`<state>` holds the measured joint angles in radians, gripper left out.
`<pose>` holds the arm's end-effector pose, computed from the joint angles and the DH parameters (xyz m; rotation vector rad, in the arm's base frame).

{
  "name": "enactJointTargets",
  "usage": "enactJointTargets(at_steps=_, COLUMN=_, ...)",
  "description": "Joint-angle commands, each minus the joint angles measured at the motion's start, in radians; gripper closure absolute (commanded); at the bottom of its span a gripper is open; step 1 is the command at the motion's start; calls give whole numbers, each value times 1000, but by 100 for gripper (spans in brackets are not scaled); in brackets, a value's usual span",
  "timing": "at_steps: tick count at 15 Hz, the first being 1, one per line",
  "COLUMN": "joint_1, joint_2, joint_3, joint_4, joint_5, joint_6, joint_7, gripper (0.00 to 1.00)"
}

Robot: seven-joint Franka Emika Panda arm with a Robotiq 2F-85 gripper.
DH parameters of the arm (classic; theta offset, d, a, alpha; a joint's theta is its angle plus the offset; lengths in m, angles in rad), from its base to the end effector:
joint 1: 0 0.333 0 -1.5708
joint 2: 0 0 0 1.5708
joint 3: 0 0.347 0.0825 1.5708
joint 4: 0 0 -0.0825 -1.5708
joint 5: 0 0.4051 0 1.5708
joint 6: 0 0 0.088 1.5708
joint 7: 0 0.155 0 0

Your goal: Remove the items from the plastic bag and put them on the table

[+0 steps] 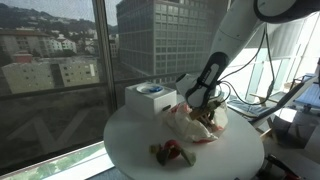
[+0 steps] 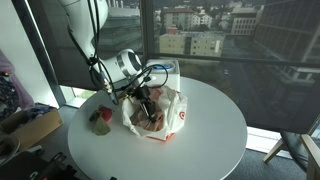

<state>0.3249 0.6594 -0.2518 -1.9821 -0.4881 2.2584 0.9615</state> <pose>0.5828 0.0035 0.0842 2.4698 -0.6011 -0.1217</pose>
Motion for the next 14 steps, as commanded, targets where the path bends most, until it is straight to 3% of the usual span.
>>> enactJointTargets(at_steps=1, joint_1=36, joint_2=-85, joint_3=2, joint_4=53, joint_5=-1, joint_6=-249, joint_7=-58, gripper=97)
enactJointTargets(at_steps=3, joint_1=28, joint_2=-108, joint_3=34, joint_4=115, joint_5=-33, joint_6=-414, joint_7=-75, gripper=97)
enactJointTargets(at_steps=4, joint_1=65, joint_2=-111, joint_3=6, joint_4=140, joint_5=-34, joint_6=-475, joint_7=-92, gripper=97)
enactJointTargets(at_steps=5, joint_1=27, joint_2=-122, joint_3=60, joint_4=172, joint_5=-75, joint_6=-554, joint_7=-79, gripper=97)
enactJointTargets(at_steps=8, joint_1=28, joint_2=-142, joint_3=102, joint_4=245, joint_5=-161, joint_6=-725, joint_7=-87, gripper=97)
enactJointTargets(at_steps=14, joint_1=45, joint_2=-189, joint_3=207, joint_4=406, joint_5=-397, joint_6=-909, joint_7=-95, gripper=97)
